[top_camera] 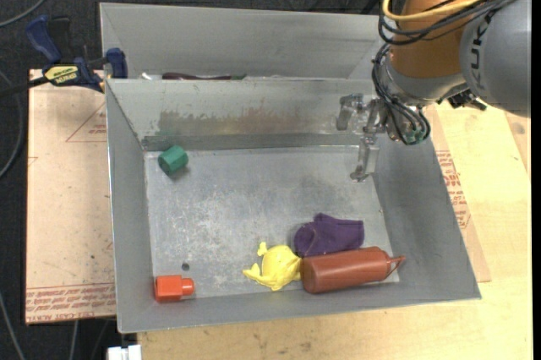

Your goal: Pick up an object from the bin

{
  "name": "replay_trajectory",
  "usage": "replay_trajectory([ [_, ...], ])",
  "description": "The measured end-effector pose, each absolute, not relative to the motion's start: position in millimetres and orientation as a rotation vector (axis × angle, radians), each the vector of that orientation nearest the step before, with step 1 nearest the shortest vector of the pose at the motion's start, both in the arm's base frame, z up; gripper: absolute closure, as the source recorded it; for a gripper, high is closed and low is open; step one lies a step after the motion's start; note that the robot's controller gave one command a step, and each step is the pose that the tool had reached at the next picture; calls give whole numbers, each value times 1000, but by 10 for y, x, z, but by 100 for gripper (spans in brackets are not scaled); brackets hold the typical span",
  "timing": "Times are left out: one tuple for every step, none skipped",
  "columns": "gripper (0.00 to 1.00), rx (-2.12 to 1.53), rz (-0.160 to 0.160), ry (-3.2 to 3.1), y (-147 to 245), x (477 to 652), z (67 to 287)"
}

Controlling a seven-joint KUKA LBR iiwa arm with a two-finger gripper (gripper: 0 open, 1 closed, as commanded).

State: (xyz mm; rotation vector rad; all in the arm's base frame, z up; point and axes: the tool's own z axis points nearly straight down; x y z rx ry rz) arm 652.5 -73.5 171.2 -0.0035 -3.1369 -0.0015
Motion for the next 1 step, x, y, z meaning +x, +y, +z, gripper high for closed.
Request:
replay_trajectory([
  [0,-2,0,-3144,-733,6537,1765],
])
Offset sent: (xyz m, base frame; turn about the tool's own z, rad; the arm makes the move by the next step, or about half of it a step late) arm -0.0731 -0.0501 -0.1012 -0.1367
